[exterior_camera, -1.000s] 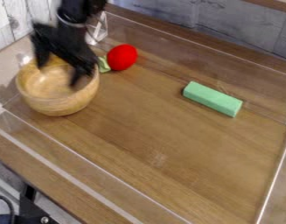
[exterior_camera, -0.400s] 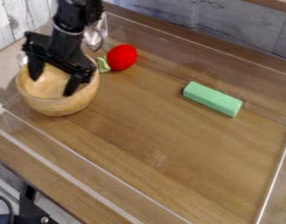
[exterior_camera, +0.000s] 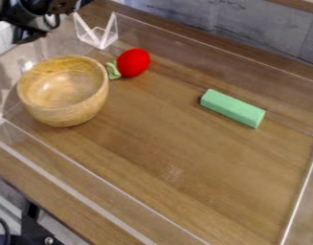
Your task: Remove the green stick from the brown bowl and put it on the table
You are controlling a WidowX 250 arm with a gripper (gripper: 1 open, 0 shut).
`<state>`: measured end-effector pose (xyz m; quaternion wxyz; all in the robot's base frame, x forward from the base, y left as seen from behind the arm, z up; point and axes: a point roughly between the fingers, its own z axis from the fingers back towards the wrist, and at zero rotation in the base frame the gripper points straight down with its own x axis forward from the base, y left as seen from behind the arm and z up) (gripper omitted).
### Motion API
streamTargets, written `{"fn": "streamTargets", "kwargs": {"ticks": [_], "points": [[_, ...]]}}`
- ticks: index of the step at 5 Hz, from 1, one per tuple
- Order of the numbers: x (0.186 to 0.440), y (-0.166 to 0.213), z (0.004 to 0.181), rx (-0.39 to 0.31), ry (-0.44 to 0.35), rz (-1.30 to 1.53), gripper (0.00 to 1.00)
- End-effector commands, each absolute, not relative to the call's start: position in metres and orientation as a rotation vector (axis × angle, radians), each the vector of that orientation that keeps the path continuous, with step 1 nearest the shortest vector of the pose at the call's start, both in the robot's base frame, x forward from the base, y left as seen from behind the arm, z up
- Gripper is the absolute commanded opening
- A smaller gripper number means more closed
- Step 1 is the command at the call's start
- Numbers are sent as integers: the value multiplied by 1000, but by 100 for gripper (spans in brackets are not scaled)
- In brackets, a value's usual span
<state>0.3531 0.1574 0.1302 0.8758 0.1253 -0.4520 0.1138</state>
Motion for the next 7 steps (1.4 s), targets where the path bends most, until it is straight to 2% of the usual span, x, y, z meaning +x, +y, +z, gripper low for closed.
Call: {"fn": "streamTargets", "kwargs": {"ticks": [1, 3, 4, 5, 6, 7], "points": [[347, 169, 124, 154, -961, 211, 0], [320, 174, 107, 180, -941, 180, 0], [311, 175, 91, 200, -928, 211, 0], [307, 162, 81, 192, -927, 237, 100], [308, 148, 81, 182, -935, 260, 100], [317, 154, 75, 171, -937, 257, 0]]}}
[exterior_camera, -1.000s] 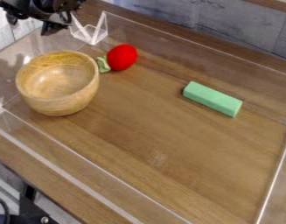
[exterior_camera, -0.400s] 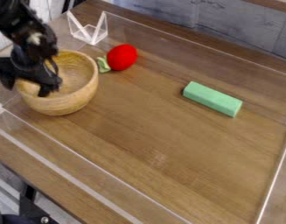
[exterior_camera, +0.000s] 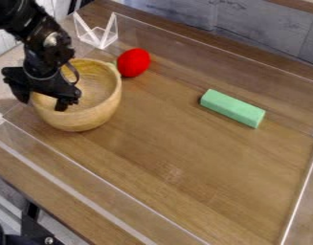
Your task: Remove the green stick from the brown bowl and put it on the table
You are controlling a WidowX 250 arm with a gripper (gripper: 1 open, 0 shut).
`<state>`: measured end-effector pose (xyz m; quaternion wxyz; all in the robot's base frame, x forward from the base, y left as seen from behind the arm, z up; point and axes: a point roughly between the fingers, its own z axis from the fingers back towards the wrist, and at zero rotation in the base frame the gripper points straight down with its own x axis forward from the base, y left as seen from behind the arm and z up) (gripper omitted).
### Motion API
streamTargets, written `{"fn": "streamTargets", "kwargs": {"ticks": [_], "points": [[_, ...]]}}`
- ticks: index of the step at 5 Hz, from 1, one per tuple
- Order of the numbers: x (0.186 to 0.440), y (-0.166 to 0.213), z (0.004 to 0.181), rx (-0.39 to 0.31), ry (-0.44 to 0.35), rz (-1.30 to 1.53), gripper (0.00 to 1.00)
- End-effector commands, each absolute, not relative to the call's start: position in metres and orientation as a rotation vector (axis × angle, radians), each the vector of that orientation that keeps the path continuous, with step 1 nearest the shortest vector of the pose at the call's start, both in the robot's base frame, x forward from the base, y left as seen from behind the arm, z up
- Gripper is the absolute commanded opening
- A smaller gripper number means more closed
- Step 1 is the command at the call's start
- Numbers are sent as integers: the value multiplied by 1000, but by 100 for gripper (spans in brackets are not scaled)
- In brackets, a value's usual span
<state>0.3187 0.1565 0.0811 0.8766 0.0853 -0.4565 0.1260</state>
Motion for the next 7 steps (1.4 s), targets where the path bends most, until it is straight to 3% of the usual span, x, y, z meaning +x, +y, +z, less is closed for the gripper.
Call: {"fn": "streamTargets", "kwargs": {"ticks": [1, 4, 7], "points": [[327, 161, 68, 164, -937, 253, 0], [337, 154, 54, 148, -927, 287, 0], [326, 149, 55, 148, -915, 342, 0]]}}
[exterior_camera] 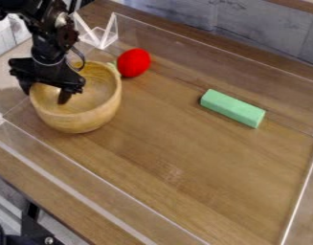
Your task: Remove the green stick from the brown bowl and put it on the table
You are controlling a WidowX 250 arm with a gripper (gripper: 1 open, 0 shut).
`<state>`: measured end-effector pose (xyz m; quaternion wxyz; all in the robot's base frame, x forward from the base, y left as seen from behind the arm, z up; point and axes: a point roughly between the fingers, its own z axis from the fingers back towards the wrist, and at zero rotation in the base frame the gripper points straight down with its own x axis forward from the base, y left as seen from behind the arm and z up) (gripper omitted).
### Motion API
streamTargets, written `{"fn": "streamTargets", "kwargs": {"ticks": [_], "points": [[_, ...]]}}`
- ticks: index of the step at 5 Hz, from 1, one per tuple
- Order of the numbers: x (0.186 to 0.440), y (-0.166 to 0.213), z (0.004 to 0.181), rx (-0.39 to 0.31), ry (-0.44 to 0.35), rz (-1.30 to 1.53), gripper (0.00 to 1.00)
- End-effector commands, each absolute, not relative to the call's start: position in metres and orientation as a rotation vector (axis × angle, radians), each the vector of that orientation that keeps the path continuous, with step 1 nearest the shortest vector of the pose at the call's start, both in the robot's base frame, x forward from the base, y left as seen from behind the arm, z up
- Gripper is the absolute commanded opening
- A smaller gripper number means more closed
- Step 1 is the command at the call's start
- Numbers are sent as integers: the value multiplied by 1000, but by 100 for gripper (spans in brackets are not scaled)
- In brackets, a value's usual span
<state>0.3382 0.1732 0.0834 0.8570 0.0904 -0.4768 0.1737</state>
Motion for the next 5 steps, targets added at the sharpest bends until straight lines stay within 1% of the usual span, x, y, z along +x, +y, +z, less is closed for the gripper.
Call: {"fn": "streamTargets", "kwargs": {"ticks": [1, 2, 4, 5], "points": [[324, 149, 56, 152, -911, 366, 0], [322, 154, 57, 110, -910, 295, 0], [313, 140, 56, 114, -911, 323, 0], [318, 138, 61, 131, -913, 359, 0]]}}
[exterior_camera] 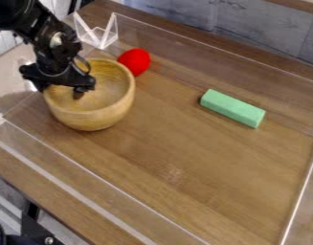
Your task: Remove the green stick from the brown bowl and put it on the table
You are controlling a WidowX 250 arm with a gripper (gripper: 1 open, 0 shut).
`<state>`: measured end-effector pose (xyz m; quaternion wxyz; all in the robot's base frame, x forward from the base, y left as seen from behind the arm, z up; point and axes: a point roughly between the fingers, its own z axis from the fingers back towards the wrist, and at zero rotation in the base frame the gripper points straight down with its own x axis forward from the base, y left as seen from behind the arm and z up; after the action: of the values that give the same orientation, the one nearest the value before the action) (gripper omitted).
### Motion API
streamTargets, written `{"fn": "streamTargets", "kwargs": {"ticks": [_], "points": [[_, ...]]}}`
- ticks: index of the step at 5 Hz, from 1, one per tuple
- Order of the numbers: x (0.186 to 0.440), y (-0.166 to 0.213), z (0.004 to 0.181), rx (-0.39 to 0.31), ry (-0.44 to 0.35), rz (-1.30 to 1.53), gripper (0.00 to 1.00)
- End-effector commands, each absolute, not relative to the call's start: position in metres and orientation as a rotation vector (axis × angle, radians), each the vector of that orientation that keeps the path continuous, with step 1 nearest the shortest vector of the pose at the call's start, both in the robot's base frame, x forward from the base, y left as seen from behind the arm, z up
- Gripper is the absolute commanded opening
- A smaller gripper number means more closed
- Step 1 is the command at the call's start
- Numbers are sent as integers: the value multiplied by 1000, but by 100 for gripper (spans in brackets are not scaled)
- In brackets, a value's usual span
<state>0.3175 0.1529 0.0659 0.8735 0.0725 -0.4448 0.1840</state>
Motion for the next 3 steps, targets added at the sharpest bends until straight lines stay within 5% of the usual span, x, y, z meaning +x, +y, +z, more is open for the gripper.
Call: {"fn": "streamTargets", "kwargs": {"ticks": [1, 3], "points": [[322, 137, 66, 148, -915, 396, 0], [319, 123, 85, 116, -907, 321, 0]]}}
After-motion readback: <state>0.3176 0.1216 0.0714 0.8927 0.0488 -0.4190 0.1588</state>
